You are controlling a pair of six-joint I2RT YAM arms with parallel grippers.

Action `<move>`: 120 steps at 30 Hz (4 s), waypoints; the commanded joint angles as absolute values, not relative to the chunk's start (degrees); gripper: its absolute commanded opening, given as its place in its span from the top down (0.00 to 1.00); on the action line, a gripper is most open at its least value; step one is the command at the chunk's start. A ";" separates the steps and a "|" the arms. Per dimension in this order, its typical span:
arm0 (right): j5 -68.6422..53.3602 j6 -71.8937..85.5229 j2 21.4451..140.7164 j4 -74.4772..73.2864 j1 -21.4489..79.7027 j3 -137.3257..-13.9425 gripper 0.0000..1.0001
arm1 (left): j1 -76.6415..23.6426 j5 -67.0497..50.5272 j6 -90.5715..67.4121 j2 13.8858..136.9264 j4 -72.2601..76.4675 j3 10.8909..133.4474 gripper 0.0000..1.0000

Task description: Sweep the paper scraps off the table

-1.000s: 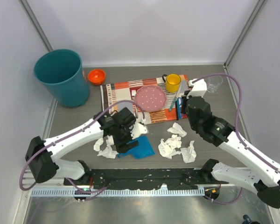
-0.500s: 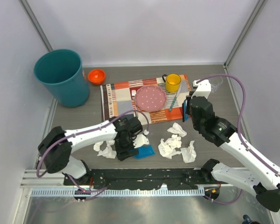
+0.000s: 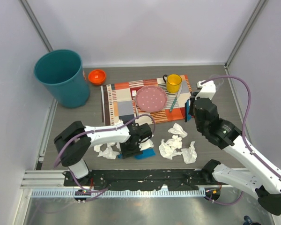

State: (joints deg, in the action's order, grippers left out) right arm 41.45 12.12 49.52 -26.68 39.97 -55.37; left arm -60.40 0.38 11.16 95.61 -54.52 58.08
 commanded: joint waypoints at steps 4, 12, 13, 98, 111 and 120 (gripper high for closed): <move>45.70 11.51 49.39 -26.01 39.11 -55.11 0.99 | -61.00 -4.47 10.72 98.61 -54.76 59.50 0.65; 41.77 10.81 50.62 -23.82 37.18 -49.66 0.99 | -61.96 -5.19 11.51 98.26 -56.42 60.73 1.00; 40.70 10.46 50.71 -23.91 37.00 -49.57 0.99 | -61.88 -4.92 11.77 97.57 -57.56 61.08 1.00; 8.70 31.11 67.59 -13.54 41.13 -46.76 0.99 | -56.43 -2.99 18.81 107.58 -58.10 73.57 1.00; 7.12 30.15 65.84 -15.46 41.04 -49.04 0.99 | -53.27 -5.72 17.58 103.10 -54.58 71.72 1.00; 13.71 29.80 61.44 -24.34 40.96 -53.00 0.99 | -52.21 -6.42 17.40 104.23 -55.81 72.59 1.00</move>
State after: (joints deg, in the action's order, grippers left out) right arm 11.40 29.67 63.51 -20.38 40.45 -49.54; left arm -52.60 -4.64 18.24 105.12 -57.84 71.53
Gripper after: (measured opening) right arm 0.138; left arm 0.080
